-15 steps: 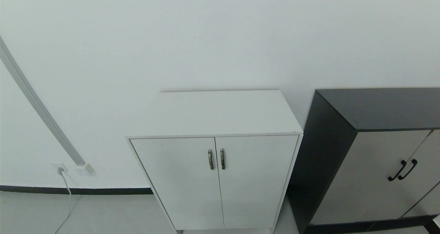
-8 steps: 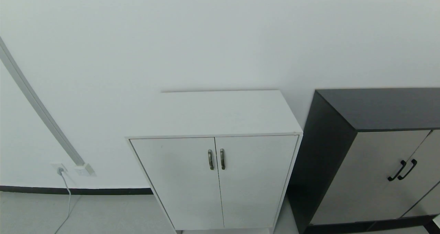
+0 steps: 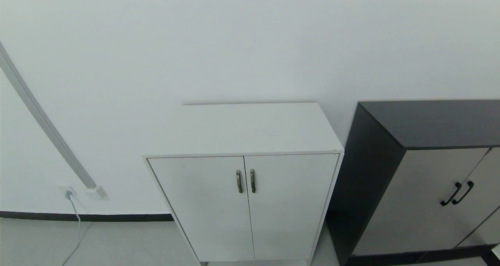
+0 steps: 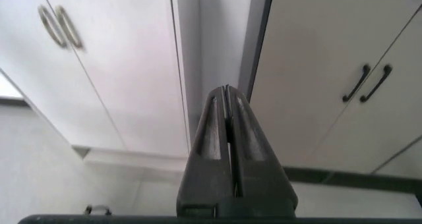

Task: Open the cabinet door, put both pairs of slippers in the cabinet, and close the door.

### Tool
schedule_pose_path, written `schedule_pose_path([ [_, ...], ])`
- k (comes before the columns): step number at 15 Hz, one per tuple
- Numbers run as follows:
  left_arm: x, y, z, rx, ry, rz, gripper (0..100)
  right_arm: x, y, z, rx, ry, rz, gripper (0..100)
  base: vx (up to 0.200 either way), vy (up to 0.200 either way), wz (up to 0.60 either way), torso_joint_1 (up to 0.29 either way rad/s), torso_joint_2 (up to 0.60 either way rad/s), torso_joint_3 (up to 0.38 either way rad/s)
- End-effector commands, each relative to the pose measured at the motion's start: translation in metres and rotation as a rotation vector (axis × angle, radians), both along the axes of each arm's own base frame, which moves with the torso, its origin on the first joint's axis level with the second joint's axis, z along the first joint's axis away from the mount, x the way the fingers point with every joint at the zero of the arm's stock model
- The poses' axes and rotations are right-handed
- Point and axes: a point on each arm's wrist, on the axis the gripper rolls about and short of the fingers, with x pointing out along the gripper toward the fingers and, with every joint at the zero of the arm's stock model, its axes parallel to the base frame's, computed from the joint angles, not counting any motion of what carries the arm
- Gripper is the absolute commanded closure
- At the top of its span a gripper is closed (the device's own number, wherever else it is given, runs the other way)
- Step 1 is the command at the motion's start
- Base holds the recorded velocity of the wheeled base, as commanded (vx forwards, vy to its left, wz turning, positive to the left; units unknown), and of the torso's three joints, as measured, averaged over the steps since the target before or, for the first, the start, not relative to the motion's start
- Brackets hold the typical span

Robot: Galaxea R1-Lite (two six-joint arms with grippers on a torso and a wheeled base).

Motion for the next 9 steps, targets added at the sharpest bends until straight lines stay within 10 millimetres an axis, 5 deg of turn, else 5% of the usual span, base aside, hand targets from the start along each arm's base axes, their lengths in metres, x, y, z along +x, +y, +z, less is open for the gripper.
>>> schedule_pose_path([
  [1, 0.0, 0.0, 0.0, 0.0, 0.0, 0.0, 100, -0.0055, -0.0001, -0.0015, 0.018, -0.072, -0.013, 100, 0.0, 0.0, 0.0, 0.0, 0.0, 0.0],
  [9, 0.0, 0.0, 0.0, 0.004, 0.0, 0.0, 100, -0.0057, -0.0009, -0.0012, 0.065, -0.074, -0.056, 100, 0.0, 0.0, 0.0, 0.0, 0.0, 0.0],
])
